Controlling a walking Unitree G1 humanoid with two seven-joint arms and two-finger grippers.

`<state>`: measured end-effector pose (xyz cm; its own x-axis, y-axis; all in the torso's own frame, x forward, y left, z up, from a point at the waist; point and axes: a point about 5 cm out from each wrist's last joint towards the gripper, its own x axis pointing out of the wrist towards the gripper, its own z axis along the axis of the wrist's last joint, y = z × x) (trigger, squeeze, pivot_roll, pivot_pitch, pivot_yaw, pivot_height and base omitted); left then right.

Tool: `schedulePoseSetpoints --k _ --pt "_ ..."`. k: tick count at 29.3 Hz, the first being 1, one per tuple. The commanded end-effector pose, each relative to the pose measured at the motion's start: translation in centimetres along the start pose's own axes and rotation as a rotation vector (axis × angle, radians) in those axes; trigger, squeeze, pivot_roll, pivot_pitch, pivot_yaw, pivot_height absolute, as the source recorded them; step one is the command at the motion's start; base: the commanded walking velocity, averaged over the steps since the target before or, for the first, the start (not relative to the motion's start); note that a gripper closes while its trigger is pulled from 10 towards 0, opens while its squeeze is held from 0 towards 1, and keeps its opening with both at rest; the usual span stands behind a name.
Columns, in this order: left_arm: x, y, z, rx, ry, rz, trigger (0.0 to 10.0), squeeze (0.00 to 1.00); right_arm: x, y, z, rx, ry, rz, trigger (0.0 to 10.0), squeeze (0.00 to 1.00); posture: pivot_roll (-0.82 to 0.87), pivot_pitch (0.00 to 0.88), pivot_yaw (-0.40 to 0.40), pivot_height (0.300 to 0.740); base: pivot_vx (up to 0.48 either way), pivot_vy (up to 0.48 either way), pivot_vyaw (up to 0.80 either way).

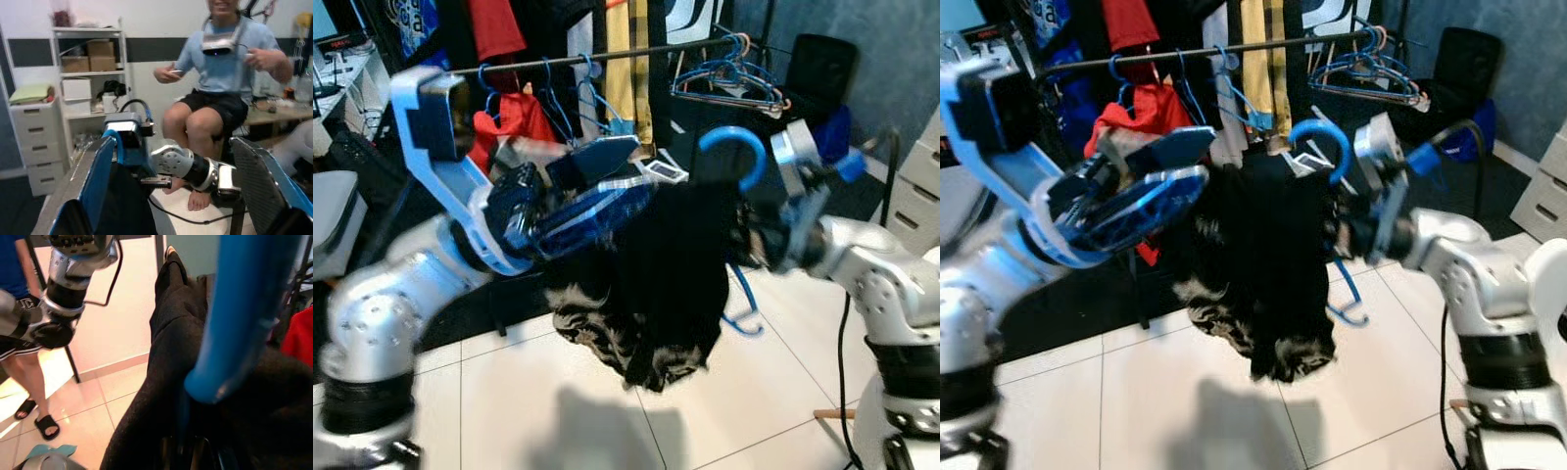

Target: Hang hanger

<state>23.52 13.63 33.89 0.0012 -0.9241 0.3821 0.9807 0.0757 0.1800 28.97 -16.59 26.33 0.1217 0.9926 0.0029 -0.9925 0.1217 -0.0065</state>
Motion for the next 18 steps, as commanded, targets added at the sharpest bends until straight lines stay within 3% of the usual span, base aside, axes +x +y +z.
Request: schedulePoseSetpoints --k 1,2,4,7,9,13,16,18 --pt "0.1 -0.5 0.1 0.029 0.111 -0.076 10.0 0.0 0.0 0.4 -0.2 0.006 0.008 0.042 10.0 0.0 0.02 0.0 0.043 0.74 0.0 0.0 0.0" --pt "-0.4 -1.0 0.1 0.058 0.293 -0.166 10.0 0.0 -0.1 0.4 -0.4 0.007 0.03 0.043 10.0 0.0 0.02 0.001 0.047 0.74 0.0 0.0 0.0" --pt "-1.2 -1.4 -0.4 0.086 0.486 -0.244 10.0 0.0 -0.1 0.3 -0.4 -0.001 0.047 0.043 10.0 0.0 0.03 0.003 0.045 0.74 0.0 0.0 0.0" --pt "-1.5 -1.4 -0.7 0.105 0.572 -0.28 10.0 0.0 -0.1 0.1 -0.5 -0.008 0.063 0.035 10.0 0.0 0.03 0.004 0.045 0.74 0.0 0.0 0.0" --pt "-1.8 -1.0 -1.1 0.153 0.713 -0.321 10.0 0.0 0.1 -0.2 -0.8 -0.022 0.102 0.021 10.0 0.0 0.04 0.006 0.048 0.74 0.0 0.0 0.0" --pt "-1.8 0.0 -2.1 0.206 0.823 -0.317 10.0 0.0 0.8 -0.6 -1.2 -0.04 0.146 0.0 10.0 0.0 0.04 0.008 0.054 0.74 0.0 0.0 0.0" --pt "-1.4 1.2 -2.7 0.239 0.816 -0.245 10.0 0.0 1.2 -0.6 -1.4 -0.05 0.161 0.001 10.0 0.0 0.03 0.009 0.054 0.74 0.0 0.0 0.0" --pt "-1.4 1.2 -2.7 0.239 0.816 -0.245 10.0 0.0 1.2 -0.6 -1.4 -0.05 0.161 0.001 10.0 0.0 0.03 0.009 0.054 0.74 0.0 0.0 0.0"
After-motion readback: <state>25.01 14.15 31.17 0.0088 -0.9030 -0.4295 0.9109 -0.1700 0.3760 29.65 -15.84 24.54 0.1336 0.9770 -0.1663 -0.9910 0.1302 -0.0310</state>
